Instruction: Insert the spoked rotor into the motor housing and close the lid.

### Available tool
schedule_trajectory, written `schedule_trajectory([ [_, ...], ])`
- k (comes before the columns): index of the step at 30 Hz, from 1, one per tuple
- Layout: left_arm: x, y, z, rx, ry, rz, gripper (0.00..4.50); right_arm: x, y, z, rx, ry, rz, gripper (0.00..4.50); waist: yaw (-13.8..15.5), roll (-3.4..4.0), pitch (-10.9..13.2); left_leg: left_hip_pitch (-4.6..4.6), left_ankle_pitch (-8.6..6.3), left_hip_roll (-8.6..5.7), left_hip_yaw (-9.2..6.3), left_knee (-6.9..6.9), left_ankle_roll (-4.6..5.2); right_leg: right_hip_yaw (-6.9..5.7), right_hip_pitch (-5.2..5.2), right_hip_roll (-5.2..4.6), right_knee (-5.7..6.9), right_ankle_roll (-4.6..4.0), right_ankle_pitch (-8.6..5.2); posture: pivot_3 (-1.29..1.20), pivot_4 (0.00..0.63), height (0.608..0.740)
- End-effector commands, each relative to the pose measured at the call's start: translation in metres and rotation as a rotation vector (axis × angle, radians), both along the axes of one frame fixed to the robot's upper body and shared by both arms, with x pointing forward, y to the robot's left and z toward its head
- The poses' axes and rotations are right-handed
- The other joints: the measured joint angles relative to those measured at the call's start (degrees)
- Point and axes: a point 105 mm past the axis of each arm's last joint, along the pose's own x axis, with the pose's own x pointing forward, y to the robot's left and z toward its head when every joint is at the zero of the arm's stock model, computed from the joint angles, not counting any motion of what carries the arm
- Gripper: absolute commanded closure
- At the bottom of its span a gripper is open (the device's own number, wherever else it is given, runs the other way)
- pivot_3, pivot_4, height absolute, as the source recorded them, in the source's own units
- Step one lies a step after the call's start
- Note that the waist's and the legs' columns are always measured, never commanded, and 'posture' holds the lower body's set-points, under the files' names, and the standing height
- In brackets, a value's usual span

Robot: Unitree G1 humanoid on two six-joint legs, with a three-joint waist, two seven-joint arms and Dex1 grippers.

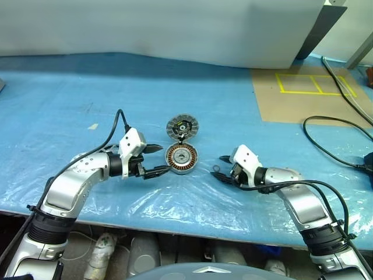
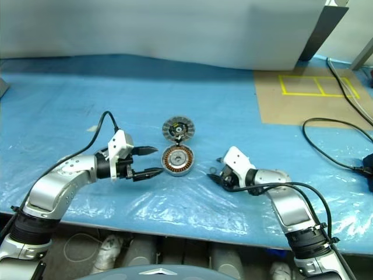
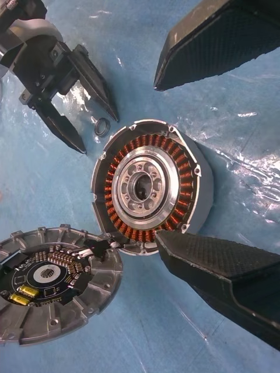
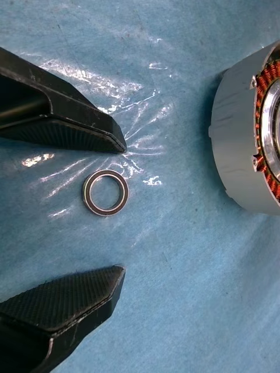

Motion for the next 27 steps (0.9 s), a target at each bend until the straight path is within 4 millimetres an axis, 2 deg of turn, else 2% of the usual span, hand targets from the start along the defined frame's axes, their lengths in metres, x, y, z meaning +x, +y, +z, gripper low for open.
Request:
schedule_trajectory([
  [1,-0.002,0.001,0.008,-0.003,-0.042,-0.011,0.48,-0.008,0.0,-0.014,-0.047,0.029,0.028,1.28,0.0,-0.01,0.0,0.02,0.0,0.0,0.0,0.01,0.0,0.0,0.03,0.0,0.0,0.0,0.0,0.0,0.15,0.74],
  [3,-0.002,0.001,0.007,-0.003,-0.041,-0.008,0.48,-0.008,0.0,-0.017,-0.063,0.024,0.036,1.28,0.0,-0.01,0.0,0.09,0.0,0.0,0.0,0.01,0.0,0.0,0.09,0.0,0.0,0.01,0.0,0.0,0.15,0.74],
  [6,-0.003,0.001,0.005,-0.007,-0.036,-0.006,0.48,-0.007,-0.003,-0.019,-0.08,0.02,0.036,1.9,-0.03,-0.01,0.0,0.19,0.0,0.01,0.0,-0.01,0.0,0.0,0.17,0.01,0.0,0.01,-0.01,0.0,0.15,0.74],
  [12,-0.005,-0.001,0.003,-0.009,-0.027,-0.006,0.48,-0.008,-0.006,-0.015,-0.089,0.021,0.037,3.86,0.0,-0.01,-0.01,0.28,-0.01,0.0,0.0,0.0,0.02,0.01,0.28,-0.02,0.0,0.02,-0.01,0.0,0.15,0.74],
  [17,-0.01,0.0,-0.002,-0.001,0.007,-0.032,0.48,-0.006,0.005,-0.002,-0.064,0.009,0.059,3.92,0.01,-0.01,-0.01,0.28,-0.02,0.0,0.0,0.0,0.03,0.01,0.28,-0.03,-0.01,0.02,-0.01,0.0,0.15,0.74],
  [27,-0.014,0.01,-0.016,0.005,0.023,-0.023,0.48,0.007,0.039,0.064,0.101,-0.085,0.159,3.92,-0.09,0.01,0.01,0.21,0.0,0.0,0.05,-0.24,0.0,0.03,0.09,0.01,-0.11,0.01,-0.02,0.0,0.15,0.74],
])
